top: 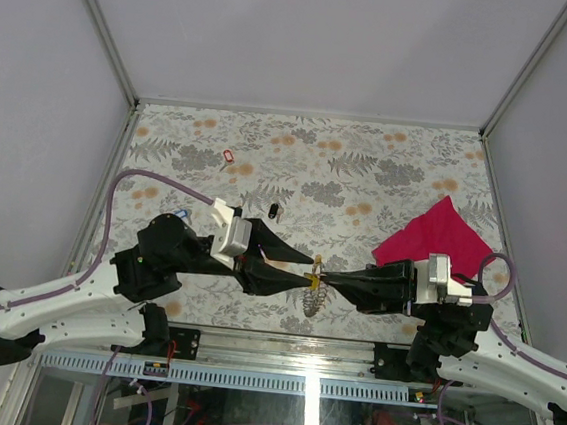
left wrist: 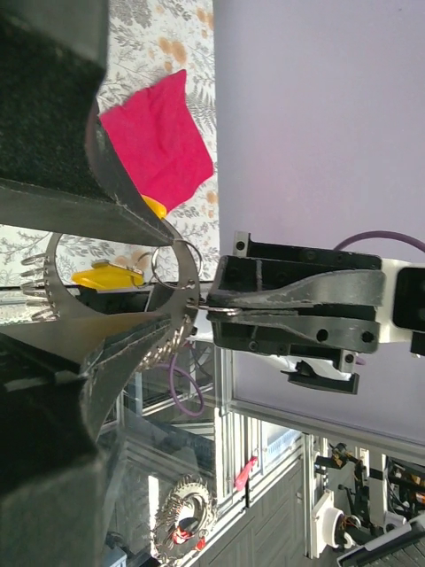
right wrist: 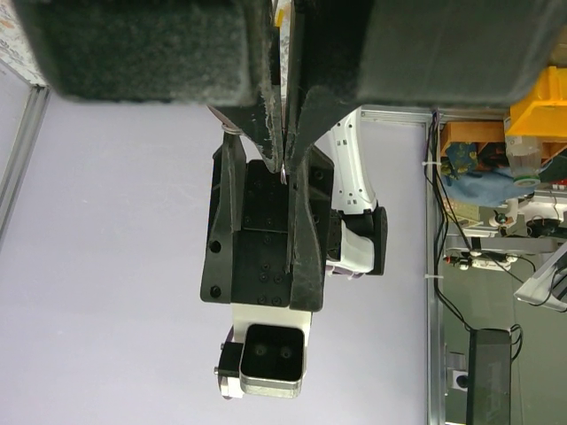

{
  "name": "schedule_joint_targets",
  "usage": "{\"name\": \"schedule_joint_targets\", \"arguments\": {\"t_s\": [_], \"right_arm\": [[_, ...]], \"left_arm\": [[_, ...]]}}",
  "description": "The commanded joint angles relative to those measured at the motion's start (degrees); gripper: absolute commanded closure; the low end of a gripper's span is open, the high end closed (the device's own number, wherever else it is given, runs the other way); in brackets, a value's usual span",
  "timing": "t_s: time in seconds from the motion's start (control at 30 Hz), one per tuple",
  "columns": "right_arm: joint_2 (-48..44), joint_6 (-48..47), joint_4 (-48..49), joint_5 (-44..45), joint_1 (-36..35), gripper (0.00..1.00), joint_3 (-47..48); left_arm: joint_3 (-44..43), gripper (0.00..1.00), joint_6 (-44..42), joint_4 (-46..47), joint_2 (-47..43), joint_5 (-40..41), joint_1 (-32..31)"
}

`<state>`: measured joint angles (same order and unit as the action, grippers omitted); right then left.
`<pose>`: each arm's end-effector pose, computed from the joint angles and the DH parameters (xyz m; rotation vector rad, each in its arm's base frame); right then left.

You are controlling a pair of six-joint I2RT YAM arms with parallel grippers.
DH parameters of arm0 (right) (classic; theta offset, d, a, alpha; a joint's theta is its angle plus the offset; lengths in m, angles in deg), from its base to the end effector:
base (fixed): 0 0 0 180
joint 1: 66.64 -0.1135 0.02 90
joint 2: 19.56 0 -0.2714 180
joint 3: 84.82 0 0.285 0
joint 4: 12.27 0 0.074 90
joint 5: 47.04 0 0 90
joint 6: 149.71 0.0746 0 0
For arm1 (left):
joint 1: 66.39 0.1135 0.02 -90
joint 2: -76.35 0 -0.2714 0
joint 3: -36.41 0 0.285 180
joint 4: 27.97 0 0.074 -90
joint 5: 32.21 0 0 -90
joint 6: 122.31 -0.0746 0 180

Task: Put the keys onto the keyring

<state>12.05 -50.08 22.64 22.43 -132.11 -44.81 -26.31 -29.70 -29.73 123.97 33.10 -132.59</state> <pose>0.0491 0.1705 0.3961 -0.7364 0.6031 1.3654 0.0724 -0.2415 0.4209 1.0896 1.0066 -1.2799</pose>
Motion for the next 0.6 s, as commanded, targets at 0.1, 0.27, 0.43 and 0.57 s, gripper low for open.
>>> {"name": "schedule_joint_targets", "arguments": {"t_s": [0.1, 0.27, 0.43, 0.57], "right_arm": [[0.02, -0.64, 3.27, 0.01, -0.32, 0.99, 1.84], [0.29, -0.13, 3.23, 0.41, -0.28, 0.99, 1.97], [0.77, 0.13, 2.57, 0.3, -0.27, 0.99, 2.46], [0.9, 0.3, 2.72, 0.37, -0.31, 0.99, 2.46]], "left_arm": [[-1.96, 0.64, 0.9, 6.81, -0.67, -1.44, 0.19], [-2.17, 0.64, 0.82, 6.8, -0.07, -1.86, 0.21], [-2.22, 0.66, 0.92, 7.37, 0.24, -2.01, 0.23], [-2.34, 0.67, 0.9, 7.54, 0.53, -2.35, 0.22]]}}
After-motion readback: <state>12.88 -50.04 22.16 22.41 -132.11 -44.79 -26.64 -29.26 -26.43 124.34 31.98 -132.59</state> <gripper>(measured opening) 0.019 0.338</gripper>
